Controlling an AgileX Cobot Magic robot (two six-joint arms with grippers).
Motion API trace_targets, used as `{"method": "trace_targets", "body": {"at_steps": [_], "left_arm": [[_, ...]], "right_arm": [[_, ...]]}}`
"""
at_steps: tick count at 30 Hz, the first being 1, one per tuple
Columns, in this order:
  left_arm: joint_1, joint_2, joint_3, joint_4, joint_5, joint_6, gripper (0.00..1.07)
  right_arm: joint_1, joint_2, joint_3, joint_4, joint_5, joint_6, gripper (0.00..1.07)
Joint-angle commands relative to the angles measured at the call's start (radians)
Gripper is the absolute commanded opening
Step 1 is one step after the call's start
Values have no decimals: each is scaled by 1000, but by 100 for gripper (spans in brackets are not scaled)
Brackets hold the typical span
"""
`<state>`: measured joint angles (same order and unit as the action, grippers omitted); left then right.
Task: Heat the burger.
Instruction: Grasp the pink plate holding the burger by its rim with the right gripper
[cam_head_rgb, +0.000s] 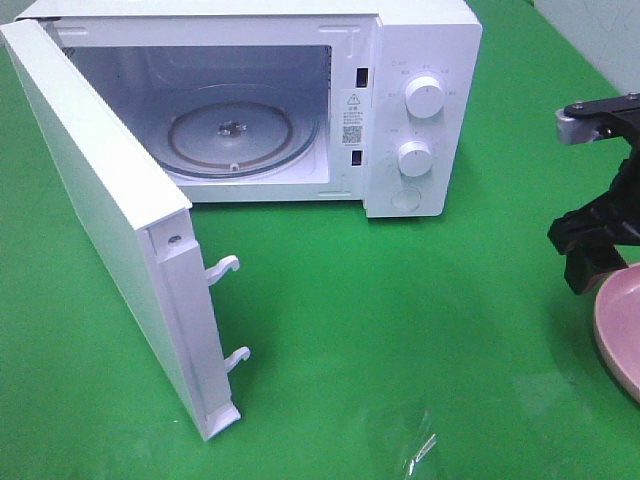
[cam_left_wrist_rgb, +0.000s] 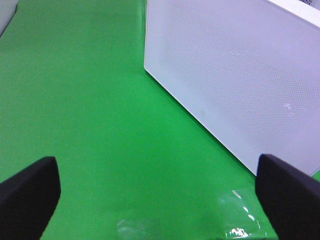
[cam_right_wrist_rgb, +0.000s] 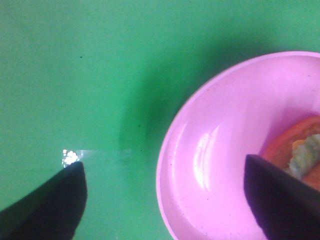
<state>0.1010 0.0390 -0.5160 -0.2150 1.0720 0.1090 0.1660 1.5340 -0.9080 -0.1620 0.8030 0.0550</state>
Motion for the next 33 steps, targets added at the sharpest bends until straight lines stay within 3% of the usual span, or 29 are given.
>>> {"method": "trace_targets", "body": {"at_steps": [1,8,23,33], "left_arm": [[-1,0,1,-10,-4,2,98],[-1,0,1,-10,-4,2,98],[-1,0,1,-10,-4,2,98],[-1,0,1,-10,-4,2,98]], "right_arm": [[-29,-3,-6,2,0,-8,95],[-85,13,-6,16,-28,-4,94],[-122,187,-6,44,-66,-5,87],[-142,203,6,51,-123,-5,84]]}}
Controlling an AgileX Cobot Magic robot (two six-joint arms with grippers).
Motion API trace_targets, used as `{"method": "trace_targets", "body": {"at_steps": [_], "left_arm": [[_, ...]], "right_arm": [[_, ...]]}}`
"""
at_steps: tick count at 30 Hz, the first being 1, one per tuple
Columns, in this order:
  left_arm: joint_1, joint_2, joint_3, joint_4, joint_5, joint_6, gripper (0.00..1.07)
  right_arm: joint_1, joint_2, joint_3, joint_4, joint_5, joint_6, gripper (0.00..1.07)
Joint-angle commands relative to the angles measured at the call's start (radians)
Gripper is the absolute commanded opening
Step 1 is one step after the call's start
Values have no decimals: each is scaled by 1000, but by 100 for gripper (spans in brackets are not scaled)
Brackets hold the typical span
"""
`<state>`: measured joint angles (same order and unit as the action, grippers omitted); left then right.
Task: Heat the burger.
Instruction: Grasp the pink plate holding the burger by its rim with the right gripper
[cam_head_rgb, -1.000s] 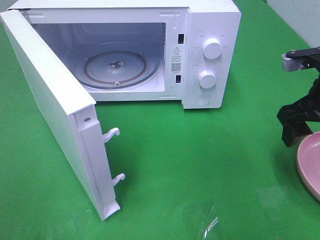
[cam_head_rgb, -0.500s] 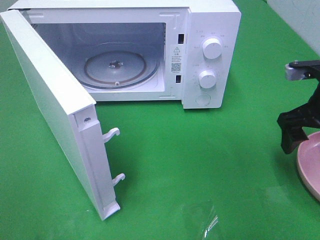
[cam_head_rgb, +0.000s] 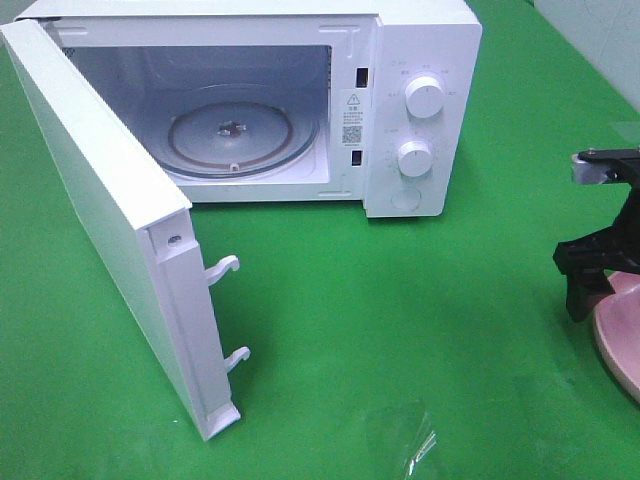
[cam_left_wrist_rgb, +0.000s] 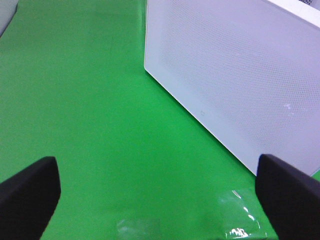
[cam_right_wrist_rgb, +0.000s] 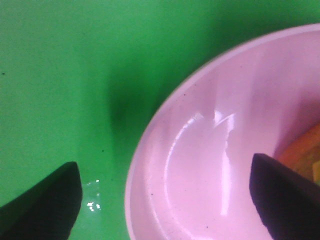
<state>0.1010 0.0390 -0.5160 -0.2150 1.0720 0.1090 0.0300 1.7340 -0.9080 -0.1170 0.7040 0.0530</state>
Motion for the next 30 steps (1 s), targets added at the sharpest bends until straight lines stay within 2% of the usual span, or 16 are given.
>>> {"method": "trace_targets", "body": {"at_steps": [1,13,30], "left_arm": [[-1,0,1,-10,-4,2,98],[-1,0,1,-10,-4,2,98],[-1,0,1,-10,-4,2,98]], "right_arm": [[-6,3,6,6,-24,-3,84],[-6,3,87,21,-158,28,81],[-6,123,87,11,-202,75,78]]}}
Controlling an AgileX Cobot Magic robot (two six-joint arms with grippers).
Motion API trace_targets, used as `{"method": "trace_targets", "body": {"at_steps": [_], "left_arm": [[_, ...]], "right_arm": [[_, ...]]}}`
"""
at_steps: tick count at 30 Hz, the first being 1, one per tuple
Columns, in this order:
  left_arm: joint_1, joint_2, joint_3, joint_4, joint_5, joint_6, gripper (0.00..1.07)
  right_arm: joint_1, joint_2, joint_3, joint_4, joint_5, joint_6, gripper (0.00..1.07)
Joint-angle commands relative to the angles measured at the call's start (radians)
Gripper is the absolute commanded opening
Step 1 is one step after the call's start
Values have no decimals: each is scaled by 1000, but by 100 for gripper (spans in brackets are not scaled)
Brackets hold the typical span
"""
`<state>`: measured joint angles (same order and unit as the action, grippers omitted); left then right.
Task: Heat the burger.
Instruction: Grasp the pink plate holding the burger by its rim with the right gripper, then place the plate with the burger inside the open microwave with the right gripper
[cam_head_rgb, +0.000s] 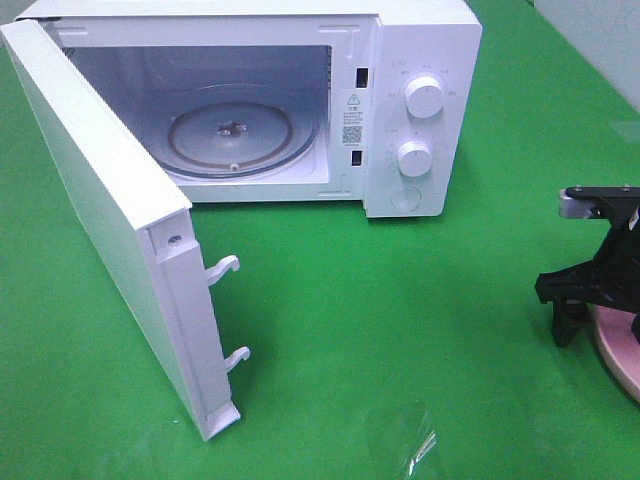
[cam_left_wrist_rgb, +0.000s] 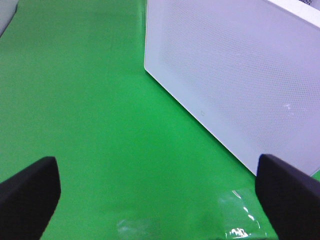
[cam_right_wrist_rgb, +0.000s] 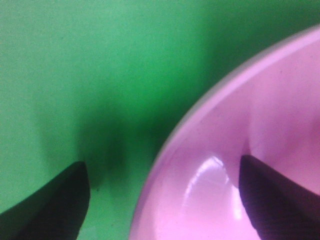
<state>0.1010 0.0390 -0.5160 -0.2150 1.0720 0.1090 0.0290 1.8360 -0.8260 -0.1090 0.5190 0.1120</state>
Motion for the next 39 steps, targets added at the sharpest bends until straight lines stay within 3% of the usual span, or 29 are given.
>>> {"method": "trace_targets", "body": {"at_steps": [1,5,10,11,12,13,14,16,17,18,19,20,34,39], "left_arm": [[-1,0,1,-10,-4,2,98],[-1,0,1,-10,-4,2,98],[-1,0,1,-10,-4,2,98],[-1,0,1,-10,-4,2,98],[-1,0,1,-10,-4,2,98],[-1,0,1,-10,-4,2,98],[-1,0,1,-10,-4,2,98],[-1,0,1,-10,-4,2,98],[-1,0,1,-10,-4,2,98],[-1,0,1,-10,-4,2,98],[-1,0,1,-10,-4,2,98],[-1,0,1,-10,-4,2,98],[-1,0,1,-10,-4,2,98],[-1,0,1,-10,-4,2,98]], "right_arm": [[-5,21,5,3,-17,16,78],[-5,29,5,2,-13,20,75],[-4,29,5,2,8,25,63],[-4,29,5,2,21,25,53],[-4,29,5,2,21,25,53],[-4,29,5,2,22,25,40],[-4,29,5,2,22,25,40],[-4,29,5,2,27,25,19],[-4,29,5,2,27,25,19],[-4,29,5,2,28,25,7],[-4,29,5,2,28,25,7],[-4,29,5,2,32,25,0],[3,-49,3,-15,104,25,0],[49,-120,3,-93,185,43,0]]}}
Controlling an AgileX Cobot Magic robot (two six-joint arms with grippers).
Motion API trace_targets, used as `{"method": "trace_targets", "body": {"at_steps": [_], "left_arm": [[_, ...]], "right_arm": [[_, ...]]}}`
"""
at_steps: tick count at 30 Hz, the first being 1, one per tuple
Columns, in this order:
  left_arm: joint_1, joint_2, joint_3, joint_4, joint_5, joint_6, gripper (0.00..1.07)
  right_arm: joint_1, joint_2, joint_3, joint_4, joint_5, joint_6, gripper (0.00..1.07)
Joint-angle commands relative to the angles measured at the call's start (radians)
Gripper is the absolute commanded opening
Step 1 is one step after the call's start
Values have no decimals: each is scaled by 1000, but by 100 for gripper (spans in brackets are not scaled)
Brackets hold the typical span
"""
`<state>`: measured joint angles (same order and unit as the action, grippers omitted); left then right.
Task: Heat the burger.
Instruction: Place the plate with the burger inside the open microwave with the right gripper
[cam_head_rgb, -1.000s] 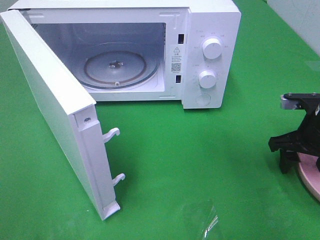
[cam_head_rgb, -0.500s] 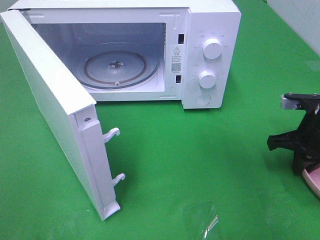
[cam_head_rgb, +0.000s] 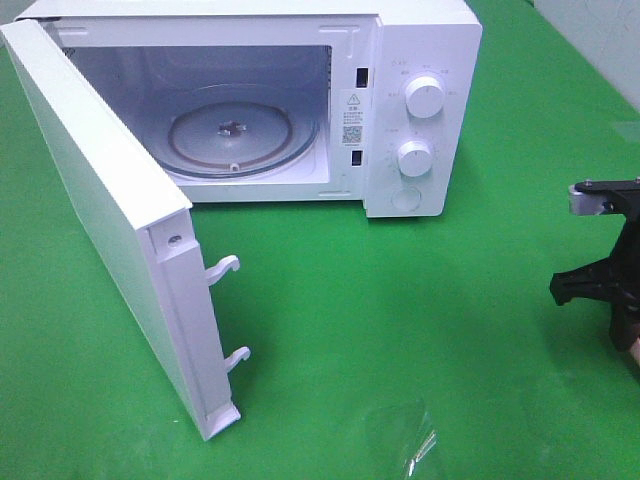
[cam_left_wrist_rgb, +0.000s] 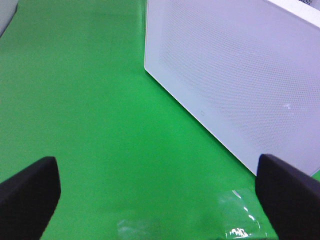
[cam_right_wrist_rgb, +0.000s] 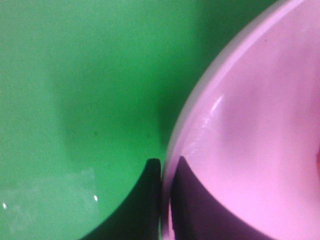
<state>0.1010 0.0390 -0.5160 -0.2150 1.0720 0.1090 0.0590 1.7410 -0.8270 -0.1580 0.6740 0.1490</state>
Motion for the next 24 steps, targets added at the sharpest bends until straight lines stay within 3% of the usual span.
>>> {"method": "trace_targets", "body": {"at_steps": [1,8,17,24], "left_arm": [[-1,0,1,-10,-4,2,98],[-1,0,1,-10,-4,2,98],[-1,0,1,-10,-4,2,98],[-1,0,1,-10,-4,2,98]], "right_arm": [[39,-45,4,-79,53,32,0],[89,-91,4,-154,97,83,0],[220,-163,10,-319,172,210,0],[312,-188,96,-376,171,288,0]]}}
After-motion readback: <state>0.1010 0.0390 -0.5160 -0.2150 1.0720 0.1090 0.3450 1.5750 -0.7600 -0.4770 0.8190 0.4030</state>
